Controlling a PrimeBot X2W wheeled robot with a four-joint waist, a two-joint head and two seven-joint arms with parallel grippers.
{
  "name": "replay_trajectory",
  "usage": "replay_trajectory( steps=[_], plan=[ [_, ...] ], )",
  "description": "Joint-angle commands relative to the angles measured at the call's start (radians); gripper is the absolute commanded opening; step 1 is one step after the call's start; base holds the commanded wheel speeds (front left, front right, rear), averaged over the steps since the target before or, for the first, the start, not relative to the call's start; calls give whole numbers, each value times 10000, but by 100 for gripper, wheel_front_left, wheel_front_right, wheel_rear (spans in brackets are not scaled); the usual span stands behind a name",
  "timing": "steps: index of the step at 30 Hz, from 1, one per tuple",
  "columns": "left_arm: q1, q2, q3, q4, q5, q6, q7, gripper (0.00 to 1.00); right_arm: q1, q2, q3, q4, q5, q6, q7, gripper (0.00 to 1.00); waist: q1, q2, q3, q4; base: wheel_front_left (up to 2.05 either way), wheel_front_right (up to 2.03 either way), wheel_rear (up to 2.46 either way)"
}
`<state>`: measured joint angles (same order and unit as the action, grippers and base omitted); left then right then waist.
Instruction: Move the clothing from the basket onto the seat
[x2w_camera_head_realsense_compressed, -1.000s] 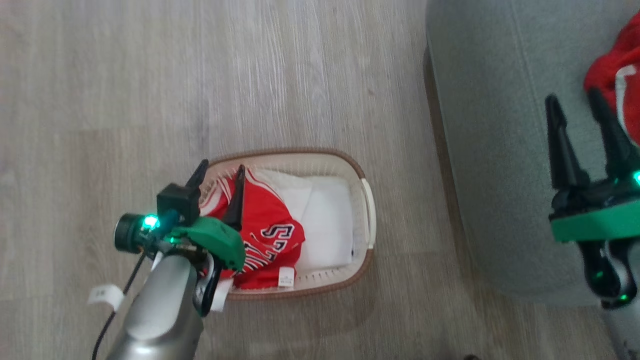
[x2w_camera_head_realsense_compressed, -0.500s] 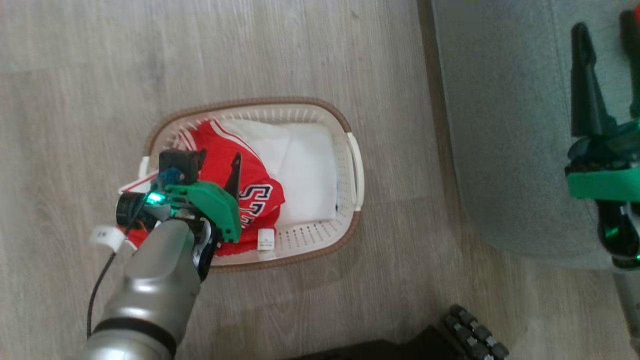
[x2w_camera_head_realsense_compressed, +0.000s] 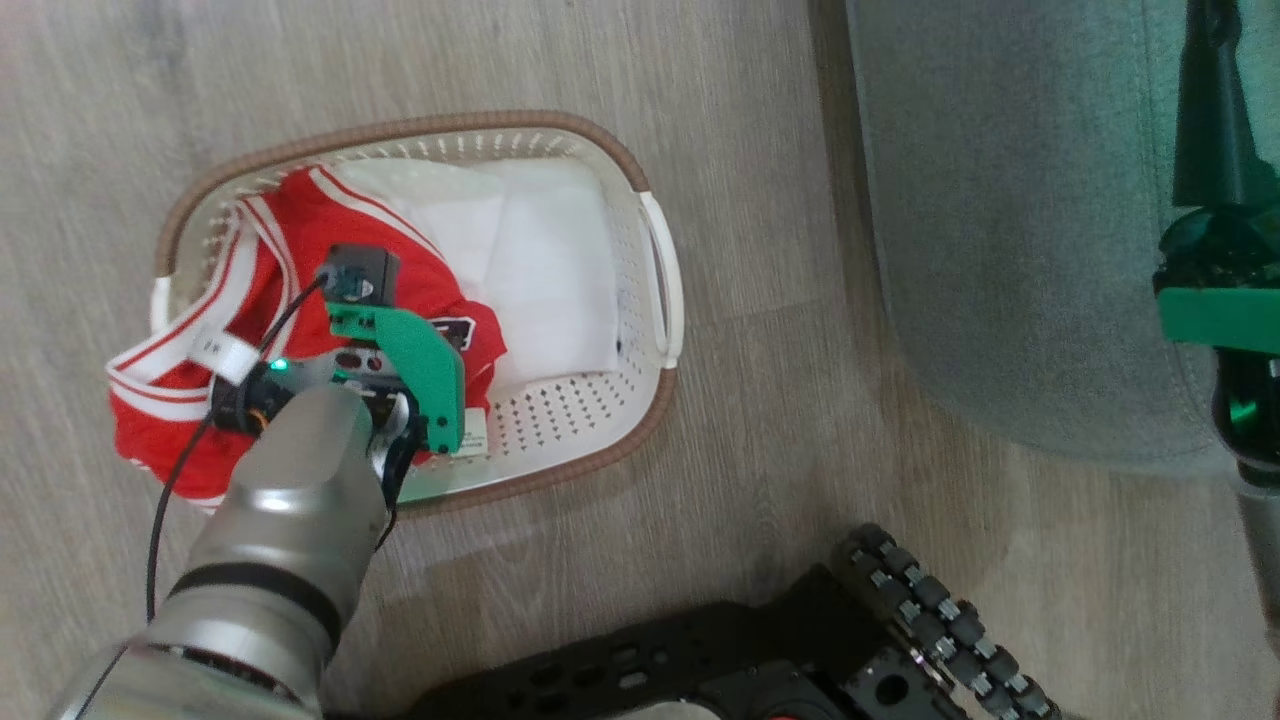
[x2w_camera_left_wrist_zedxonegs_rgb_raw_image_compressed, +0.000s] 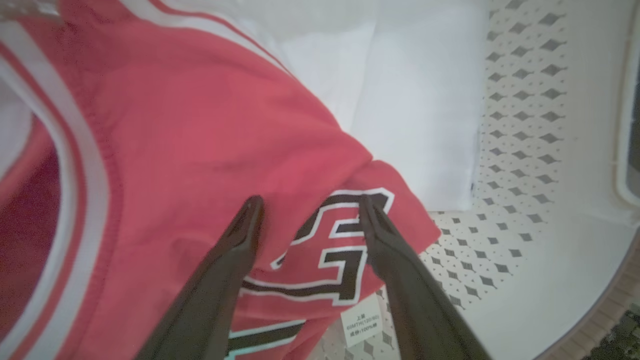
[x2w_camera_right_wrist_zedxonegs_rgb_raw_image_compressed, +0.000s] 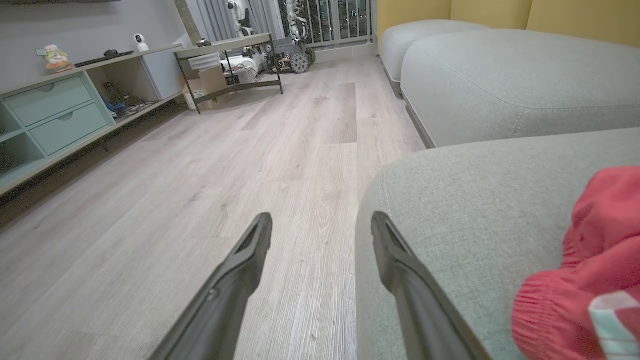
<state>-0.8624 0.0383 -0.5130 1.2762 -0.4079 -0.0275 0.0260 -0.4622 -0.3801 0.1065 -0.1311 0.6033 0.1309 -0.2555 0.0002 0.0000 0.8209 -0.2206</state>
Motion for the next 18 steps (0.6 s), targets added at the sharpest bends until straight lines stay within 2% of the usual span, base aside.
replay_trajectory(
  steps=[1, 8, 13, 14, 15, 16, 17, 18],
  plan=[
    [3, 120, 54, -7, 54, 140, 210, 100, 194, -60, 21, -353, 76, -2, -63, 100, -2, 0, 250, -151, 0, 0, 0],
    [-261, 120, -195, 124, 70, 906, 2506, 100, 13, 15, 88, -374, 76, -2, -63, 100, -2, 0, 607, -262, 0, 0, 0],
    [-470, 191, -157, 134, -6, 1143, 2389, 100, -93, 14, 142, -406, 81, -2, -63, 100, -2, 0, 788, -369, 0, 0, 0],
    [-493, 206, -155, 135, -23, 1137, 2366, 89, -99, 7, 137, -406, 72, -2, -63, 100, -2, 0, 821, -376, 0, 0, 0],
    [-527, 213, -147, 138, -72, 1090, 2370, 34, -88, -12, 132, -384, 52, -2, -63, 100, -2, 0, 864, -369, 0, 0, 0],
    [-527, 213, -147, 138, -72, 1090, 2370, 34, -88, -12, 132, -384, 52, -2, -63, 100, -2, 0, 864, -369, 0, 0, 0],
    [-544, 213, -136, 139, -108, 1042, 2360, 1, -85, -22, 127, -375, 46, -2, -63, 100, -2, 0, 878, -358, 0, 0, 0],
    [-558, 211, -132, 140, -137, 999, 2355, 0, -85, -32, 122, -361, 41, -2, -63, 100, -2, 0, 884, -343, 0, 0, 0]
  ],
)
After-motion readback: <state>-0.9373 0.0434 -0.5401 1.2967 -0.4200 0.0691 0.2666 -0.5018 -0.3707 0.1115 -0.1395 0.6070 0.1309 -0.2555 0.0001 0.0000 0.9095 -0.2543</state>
